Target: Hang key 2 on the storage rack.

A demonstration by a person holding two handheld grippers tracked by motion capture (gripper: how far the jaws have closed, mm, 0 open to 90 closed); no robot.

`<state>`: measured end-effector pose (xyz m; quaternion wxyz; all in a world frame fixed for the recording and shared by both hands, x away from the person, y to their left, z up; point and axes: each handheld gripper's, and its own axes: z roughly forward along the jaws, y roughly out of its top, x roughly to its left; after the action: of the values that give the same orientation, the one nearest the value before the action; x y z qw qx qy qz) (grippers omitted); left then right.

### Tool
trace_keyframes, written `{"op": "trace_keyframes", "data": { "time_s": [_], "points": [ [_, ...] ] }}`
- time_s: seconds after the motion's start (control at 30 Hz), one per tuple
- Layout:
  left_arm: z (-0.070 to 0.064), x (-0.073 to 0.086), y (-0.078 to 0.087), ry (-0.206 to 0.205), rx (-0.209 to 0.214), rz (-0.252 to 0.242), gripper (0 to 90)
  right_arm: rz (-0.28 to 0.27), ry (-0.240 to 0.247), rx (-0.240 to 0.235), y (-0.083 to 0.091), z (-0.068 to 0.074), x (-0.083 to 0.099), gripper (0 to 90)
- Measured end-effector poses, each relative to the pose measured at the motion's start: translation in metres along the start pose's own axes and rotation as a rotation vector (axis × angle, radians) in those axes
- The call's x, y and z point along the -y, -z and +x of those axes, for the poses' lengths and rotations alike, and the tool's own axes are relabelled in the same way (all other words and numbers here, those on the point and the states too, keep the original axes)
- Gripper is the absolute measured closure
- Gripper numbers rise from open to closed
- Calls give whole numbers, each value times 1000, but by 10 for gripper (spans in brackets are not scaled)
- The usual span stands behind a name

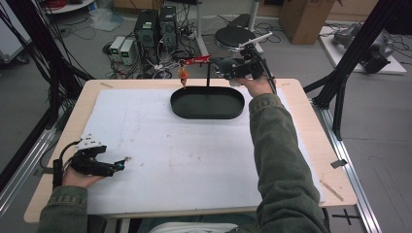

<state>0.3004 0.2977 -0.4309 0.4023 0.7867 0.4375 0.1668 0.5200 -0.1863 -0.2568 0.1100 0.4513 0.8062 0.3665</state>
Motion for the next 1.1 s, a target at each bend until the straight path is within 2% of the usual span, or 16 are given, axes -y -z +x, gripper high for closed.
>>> {"op": "trace_keyframes", "data": {
  "time_s": [0.13, 0.27, 0.33, 0.43, 0.5, 0.6, 0.67, 0.73, 0.77, 0.8, 0.83, 0.97, 1.0, 1.1],
  "points": [
    [0, 0, 0, -3, 0, 0, 25, -6, -7, 20, -6, -3, -1, 447],
    [0, 0, -1, -5, 2, -1, 25, -60, -33, 32, -7, -9, -1, 445],
    [-1, -1, -1, -3, 5, -4, 25, -93, -53, 15, -8, -14, 0, 445],
    [-2, 0, 0, -4, 6, 0, 25, -84, -60, 67, -12, -15, 0, 444],
    [-2, 0, 0, -5, 5, -1, 25, -67, -39, 108, -14, -14, -1, 443],
    [-4, 0, 2, -18, -5, -9, 25, -52, -5, 144, -18, -12, -1, 440],
    [-5, -1, 4, -28, -13, -29, 37, -41, 40, 179, -20, -9, -2, 425],
    [-5, -1, 6, -27, -15, -34, 44, -27, 94, 240, -22, -5, -2, 341],
    [-5, -1, 6, -22, -15, -36, 44, -26, 121, 297, -25, -1, -1, 272],
    [-5, -1, 6, -21, -15, -34, 44, -18, 123, 340, -26, 3, -1, 237],
    [-5, -1, 6, -21, -14, -33, 44, -19, 136, 362, -26, 5, -1, 217],
    [-5, -1, 5, -26, -10, -25, 44, -47, 155, 389, -24, 9, -1, 146],
    [-5, 0, 5, -21, -11, -27, 44, -59, 147, 391, -22, 10, -1, 128],
    [-4, 0, 4, -22, -9, -20, 44, -72, 156, 390, -16, 11, -1, 125]
  ]
}}
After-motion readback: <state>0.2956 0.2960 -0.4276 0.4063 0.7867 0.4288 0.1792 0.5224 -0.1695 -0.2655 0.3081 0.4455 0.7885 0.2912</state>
